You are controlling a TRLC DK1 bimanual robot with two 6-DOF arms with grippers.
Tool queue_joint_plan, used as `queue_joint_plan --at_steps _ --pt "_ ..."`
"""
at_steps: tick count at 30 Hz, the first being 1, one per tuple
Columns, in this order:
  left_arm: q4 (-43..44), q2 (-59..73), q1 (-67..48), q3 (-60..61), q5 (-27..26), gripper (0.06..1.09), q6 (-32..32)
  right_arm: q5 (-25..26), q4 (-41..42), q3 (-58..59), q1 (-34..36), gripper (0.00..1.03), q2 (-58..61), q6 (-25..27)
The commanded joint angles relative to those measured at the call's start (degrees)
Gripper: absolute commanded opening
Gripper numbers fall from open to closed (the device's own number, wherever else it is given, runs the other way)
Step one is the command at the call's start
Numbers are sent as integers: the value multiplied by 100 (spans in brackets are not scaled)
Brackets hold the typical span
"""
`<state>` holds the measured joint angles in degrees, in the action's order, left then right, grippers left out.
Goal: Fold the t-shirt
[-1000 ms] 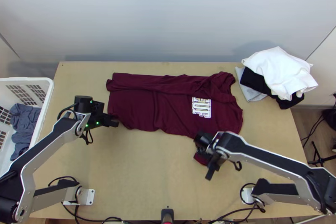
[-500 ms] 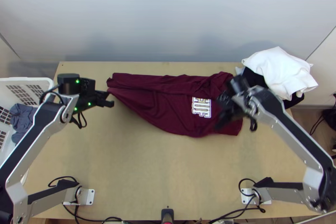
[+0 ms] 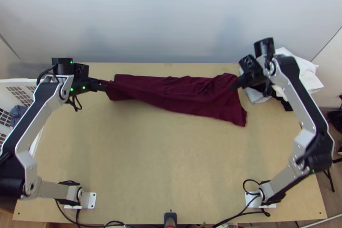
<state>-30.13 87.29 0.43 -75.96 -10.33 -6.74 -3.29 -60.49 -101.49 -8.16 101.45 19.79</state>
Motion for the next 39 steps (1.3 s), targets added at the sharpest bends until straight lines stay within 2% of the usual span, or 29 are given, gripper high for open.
queue_joint_plan --at_steps 1,9,16,23,24,25,26,27,28,29,30,32,39 --pt "86 693 230 -349 4 10 -108 -23 37 -1233 456 3 1061 25" --pt "148 1792 221 -771 57 10 33 -14 37 -2129 482 3 2072 -37" --pt "666 2574 203 -1087 224 10 463 -14 248 -2138 447 3 2670 -169" --pt "649 3242 186 -1729 365 11 876 -14 512 -2147 500 3 2960 -248" --pt "622 3277 177 -1799 365 17 912 -14 512 -2138 491 3 2960 -248" --pt "596 3304 168 -1869 356 32 964 -14 521 -2103 474 3 2951 -256" --pt "561 3312 160 -1922 356 58 991 -14 556 -2138 456 5 2960 -327" --pt "517 3312 160 -1966 365 90 1026 -14 556 -2182 456 24 2977 -485" --pt "508 3295 160 -2001 365 105 1061 -14 565 -2129 456 53 2924 -626" --pt "491 3260 168 -2036 365 104 1123 -14 565 -2085 456 85 2845 -714" --pt "429 3225 186 -2072 356 104 1184 -14 538 -2050 456 99 2749 -775" --pt "236 3102 212 -2116 356 104 1254 -14 556 -1962 421 99 2467 -793" --pt "-90 2293 212 -1456 180 104 1369 -75 529 -1734 368 99 1149 -1452"
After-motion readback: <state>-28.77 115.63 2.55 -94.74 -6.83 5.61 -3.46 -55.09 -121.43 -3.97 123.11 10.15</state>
